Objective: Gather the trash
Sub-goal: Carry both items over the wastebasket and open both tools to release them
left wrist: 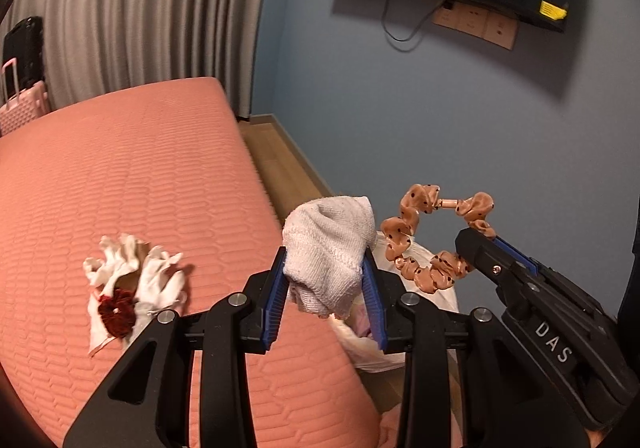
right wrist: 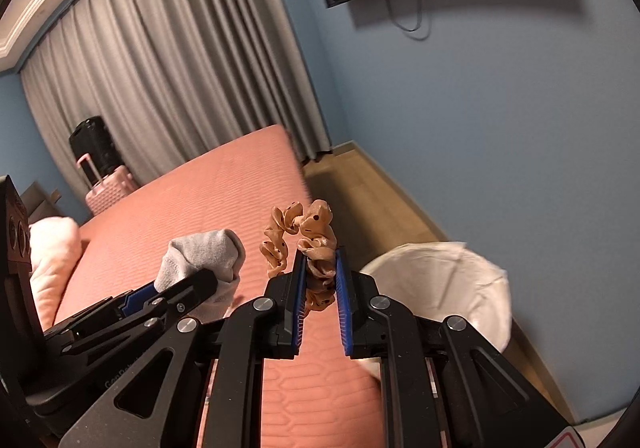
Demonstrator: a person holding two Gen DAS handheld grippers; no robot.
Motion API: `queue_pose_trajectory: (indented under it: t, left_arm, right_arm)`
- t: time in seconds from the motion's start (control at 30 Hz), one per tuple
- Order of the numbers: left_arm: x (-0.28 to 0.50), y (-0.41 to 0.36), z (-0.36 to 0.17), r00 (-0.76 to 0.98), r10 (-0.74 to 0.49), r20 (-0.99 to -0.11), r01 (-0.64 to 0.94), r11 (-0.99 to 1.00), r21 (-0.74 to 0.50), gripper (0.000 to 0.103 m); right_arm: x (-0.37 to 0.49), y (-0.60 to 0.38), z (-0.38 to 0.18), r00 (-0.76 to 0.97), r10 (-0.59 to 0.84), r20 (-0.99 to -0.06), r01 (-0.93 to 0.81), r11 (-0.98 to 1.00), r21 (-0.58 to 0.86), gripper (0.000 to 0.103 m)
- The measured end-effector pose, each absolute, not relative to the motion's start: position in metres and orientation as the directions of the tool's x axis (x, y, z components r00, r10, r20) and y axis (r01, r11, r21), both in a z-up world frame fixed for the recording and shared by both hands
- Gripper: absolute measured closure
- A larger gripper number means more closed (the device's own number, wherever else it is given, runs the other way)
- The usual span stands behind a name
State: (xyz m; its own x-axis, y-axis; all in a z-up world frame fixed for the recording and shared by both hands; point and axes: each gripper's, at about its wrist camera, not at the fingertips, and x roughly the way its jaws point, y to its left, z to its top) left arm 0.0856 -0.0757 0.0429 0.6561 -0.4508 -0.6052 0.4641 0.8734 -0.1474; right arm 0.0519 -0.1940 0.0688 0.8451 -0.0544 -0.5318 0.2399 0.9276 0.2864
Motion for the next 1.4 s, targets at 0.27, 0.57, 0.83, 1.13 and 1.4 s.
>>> queue_pose_trajectory:
  t: [0.27, 0.57, 0.83, 1.13, 1.4]
  left_arm:
    - [0.083, -0.126, 0.037, 0.615, -0.489, -0.619, 0.538, 0.834, -0.124, 0.068]
    - [0.091, -0.163, 0.026, 0.563, -0.51, -0.65, 0.577, 0.806, -0.133, 0.068]
    - [0.096, -0.18, 0.022, 0.552, -0.528, -0.645, 0.59, 0.794, -0.145, 0.046]
    - [0.099, -0.172, 0.025, 0.615, -0.489, -0.619, 0.528, 0.838, -0.139, 0.015]
    - [0.101, -0.162, 0.025, 0.632, -0.467, -0.618, 0.502, 0.855, -0.132, 0.015]
  right_arm:
    - [0.039, -0.239, 0.063, 0.836, -0.12, -0.536, 0.311, 0.907, 0.283, 0.09]
    - [0.033, -0.277, 0.052, 0.819, -0.168, -0.549, 0.371, 0.884, 0.284, 0.089]
    - [0.04, -0.296, 0.044, 0.805, -0.184, -0.564, 0.401, 0.87, 0.288, 0.089]
    - [0.044, -0.298, 0.038, 0.801, -0.183, -0.57, 0.401, 0.871, 0.285, 0.085]
    - [0.046, -0.283, 0.037, 0.806, -0.176, -0.565, 0.381, 0.885, 0.268, 0.075]
